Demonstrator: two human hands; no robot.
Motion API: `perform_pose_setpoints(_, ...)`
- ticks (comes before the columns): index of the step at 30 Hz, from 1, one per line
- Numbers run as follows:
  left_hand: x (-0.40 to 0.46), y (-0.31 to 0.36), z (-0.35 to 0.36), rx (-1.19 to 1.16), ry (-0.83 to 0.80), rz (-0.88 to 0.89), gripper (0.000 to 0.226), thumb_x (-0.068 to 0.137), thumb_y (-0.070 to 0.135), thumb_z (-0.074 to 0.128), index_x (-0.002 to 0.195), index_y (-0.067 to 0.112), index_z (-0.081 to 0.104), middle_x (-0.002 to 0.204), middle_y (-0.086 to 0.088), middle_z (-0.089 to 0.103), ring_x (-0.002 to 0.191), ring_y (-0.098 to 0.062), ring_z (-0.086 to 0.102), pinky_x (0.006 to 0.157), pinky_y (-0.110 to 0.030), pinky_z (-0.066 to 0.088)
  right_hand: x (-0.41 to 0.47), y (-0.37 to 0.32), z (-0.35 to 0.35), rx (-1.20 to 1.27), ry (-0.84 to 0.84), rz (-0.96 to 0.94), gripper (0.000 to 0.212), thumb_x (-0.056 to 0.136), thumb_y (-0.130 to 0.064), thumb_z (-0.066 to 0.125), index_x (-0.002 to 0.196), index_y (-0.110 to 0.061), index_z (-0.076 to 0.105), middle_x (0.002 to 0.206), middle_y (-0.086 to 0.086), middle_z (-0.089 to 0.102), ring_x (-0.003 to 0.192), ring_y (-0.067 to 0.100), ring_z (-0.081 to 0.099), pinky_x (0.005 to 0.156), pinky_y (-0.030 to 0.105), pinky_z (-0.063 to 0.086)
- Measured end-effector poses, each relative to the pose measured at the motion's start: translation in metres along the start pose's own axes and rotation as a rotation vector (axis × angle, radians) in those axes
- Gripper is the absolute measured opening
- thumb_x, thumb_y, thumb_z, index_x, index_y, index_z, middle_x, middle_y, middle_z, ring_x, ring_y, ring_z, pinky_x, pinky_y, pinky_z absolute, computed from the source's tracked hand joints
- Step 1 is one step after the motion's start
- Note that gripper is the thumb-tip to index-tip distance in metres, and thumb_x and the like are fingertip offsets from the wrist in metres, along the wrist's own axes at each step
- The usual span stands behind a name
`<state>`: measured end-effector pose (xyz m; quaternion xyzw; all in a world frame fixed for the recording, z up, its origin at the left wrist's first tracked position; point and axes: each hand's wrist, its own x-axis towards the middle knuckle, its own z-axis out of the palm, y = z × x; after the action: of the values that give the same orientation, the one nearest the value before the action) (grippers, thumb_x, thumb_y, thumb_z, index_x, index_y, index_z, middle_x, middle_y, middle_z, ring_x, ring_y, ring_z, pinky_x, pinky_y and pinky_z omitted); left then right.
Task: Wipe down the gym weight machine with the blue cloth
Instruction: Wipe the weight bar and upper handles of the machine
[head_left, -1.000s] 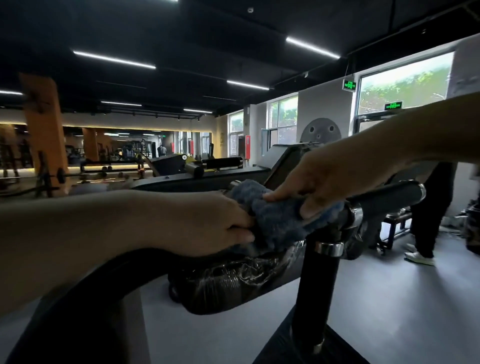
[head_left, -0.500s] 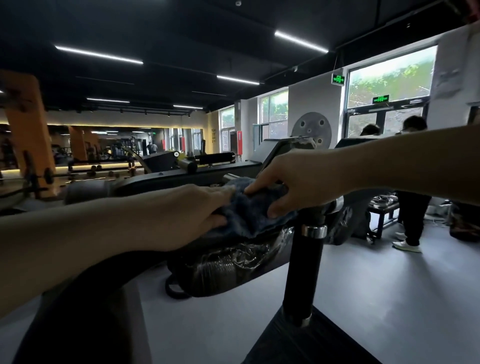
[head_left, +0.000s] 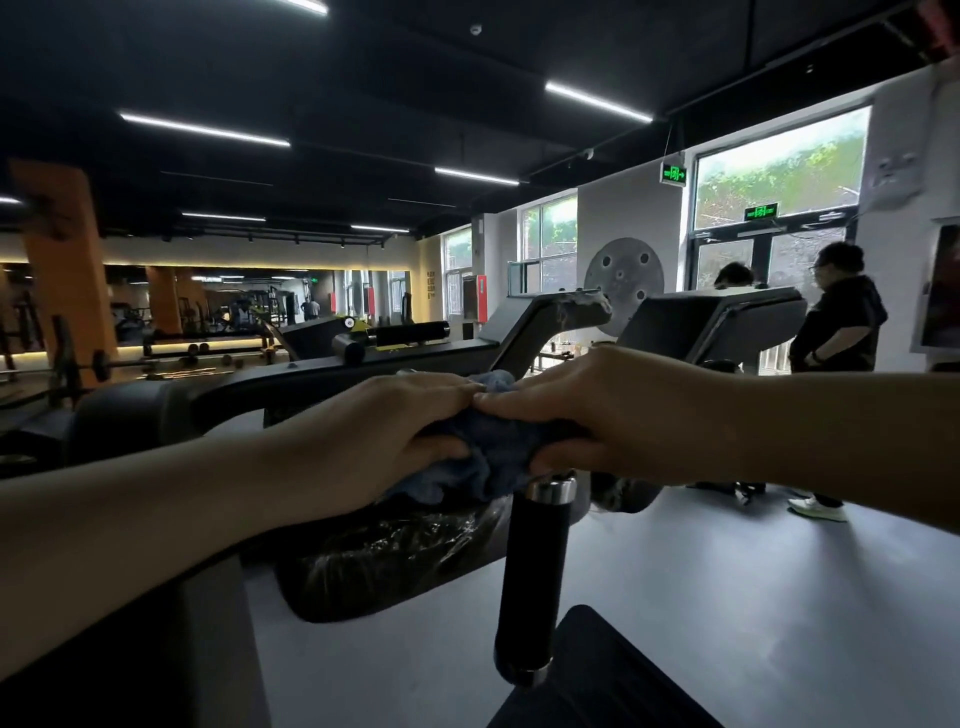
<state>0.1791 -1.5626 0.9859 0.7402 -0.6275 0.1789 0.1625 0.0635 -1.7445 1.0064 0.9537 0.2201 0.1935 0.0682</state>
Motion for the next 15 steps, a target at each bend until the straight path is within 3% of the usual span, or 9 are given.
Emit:
perform_pose_setpoints(2,0.004,0.006,-0.003,-0.026,0.012,0.044,0.032,0.087,0.034,0.056,0.117,0.024,0.062,0.106,0.017,0.061,0.102,0.008,0.054,0.083,-0.004,0.039,-0.006,0.009,-0.001,0.075,0.032,-0.044,0.051,0.084,-0.029,0.063,0.133,-0.020,0.053,0.119,-0.001,0.065,0.104,0.008,0.061,0.087,0.023,0.046)
perform_pose_setpoints(4,0.010,0.015,-0.005,-0.011,0.010,0.030,0.018,0.088,0.035,0.056,0.104,0.032,0.064,0.094,0.017,0.064,0.092,0.009,0.055,0.077,-0.006,0.040,-0.012,0.017,-0.003,0.142,0.067,-0.080,0.048,0.083,-0.026,0.063,0.130,-0.016,0.057,0.121,0.000,0.065,0.108,0.005,0.060,0.090,0.019,0.047)
perform_pose_setpoints(10,0.034,0.050,-0.001,0.232,-0.044,-0.078,0.025,0.090,0.044,0.049,0.104,0.028,0.061,0.074,0.011,0.057,0.063,0.003,0.050,0.060,-0.013,0.036,-0.035,0.039,-0.003,0.173,0.152,-0.121,0.046,0.080,-0.017,0.067,0.124,-0.006,0.060,0.132,0.003,0.058,0.118,0.008,0.055,0.098,0.018,0.045)
perform_pose_setpoints(15,0.055,0.071,0.014,0.381,-0.019,-0.118,0.033,0.093,0.045,0.043,0.111,0.021,0.056,0.087,0.008,0.056,0.075,-0.007,0.048,0.070,-0.021,0.037,-0.053,0.058,0.001,0.095,0.197,-0.102,0.048,0.080,-0.013,0.067,0.126,-0.003,0.059,0.134,0.007,0.056,0.118,0.012,0.054,0.099,0.013,0.041)
